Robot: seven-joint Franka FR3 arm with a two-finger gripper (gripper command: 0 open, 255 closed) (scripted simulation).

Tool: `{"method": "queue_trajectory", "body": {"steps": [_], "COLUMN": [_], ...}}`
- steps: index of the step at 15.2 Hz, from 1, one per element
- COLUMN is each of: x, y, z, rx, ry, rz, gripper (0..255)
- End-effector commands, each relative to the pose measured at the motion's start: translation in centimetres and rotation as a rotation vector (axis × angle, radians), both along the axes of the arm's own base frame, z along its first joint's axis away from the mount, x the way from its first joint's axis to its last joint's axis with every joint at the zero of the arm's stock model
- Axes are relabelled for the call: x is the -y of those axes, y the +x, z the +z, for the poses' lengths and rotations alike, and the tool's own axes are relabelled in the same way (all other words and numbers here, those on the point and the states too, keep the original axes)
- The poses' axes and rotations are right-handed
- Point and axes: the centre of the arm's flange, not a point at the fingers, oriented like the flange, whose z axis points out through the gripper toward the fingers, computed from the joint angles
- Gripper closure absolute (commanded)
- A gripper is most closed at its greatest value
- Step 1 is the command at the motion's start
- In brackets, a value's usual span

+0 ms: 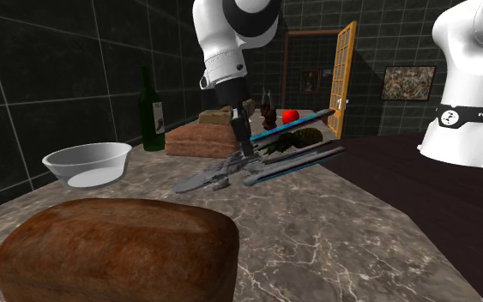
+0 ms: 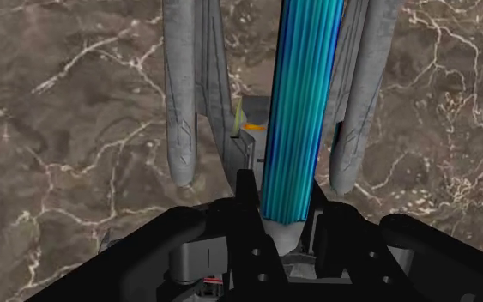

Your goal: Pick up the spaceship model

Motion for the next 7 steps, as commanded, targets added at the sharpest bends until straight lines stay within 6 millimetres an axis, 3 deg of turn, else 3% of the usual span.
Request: {"method": "queue_trajectory", "body": {"steps": [1, 5, 7], "x": [0.2, 0.2, 0.2], "y": [0.1, 0.1, 0.1], "z": [1.2, 3.3, 3.4], "rx": [0.001, 0.001, 0.001], "ry": [0.000, 0.000, 0.000], "rz": [0.000, 0.000, 0.000], "gripper": [255, 255, 255]}}
